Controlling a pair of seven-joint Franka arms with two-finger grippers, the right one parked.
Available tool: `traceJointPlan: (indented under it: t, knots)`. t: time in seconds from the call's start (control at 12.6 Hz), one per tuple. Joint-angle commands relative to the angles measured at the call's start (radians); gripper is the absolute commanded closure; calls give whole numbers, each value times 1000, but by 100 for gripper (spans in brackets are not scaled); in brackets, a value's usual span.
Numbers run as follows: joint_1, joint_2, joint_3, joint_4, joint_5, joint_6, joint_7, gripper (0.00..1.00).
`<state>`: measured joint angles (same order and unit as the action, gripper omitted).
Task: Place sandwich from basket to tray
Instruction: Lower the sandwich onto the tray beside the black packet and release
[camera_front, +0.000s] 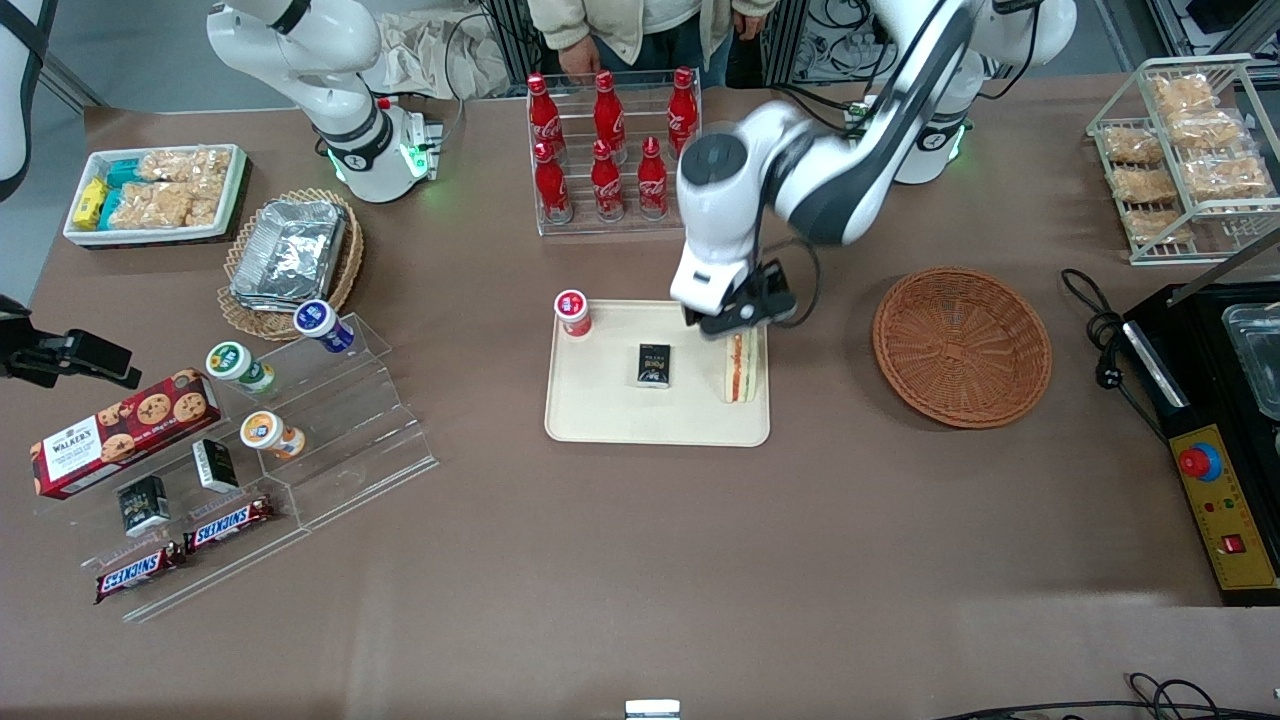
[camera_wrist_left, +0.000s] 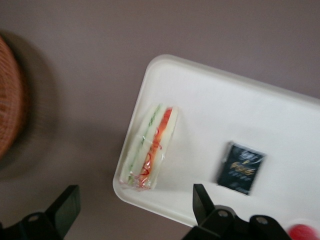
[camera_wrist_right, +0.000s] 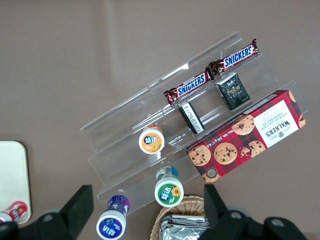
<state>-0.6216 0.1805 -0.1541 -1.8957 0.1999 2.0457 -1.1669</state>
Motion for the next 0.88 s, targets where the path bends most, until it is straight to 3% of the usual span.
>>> traceJointPlan:
  t: [0.0,0.32,0.56,0.64,0.8]
  knots:
    - [77,-81,10,131,-106,-146,95,0]
    - [346,-91,10,398,-267,-548,627,0]
    - [592,-156,15,422,-254,-671,1025,0]
    - [626,-156,24,425,-251,-673,1076,0]
    - [576,-148,121,435,-246,-667,1083,0]
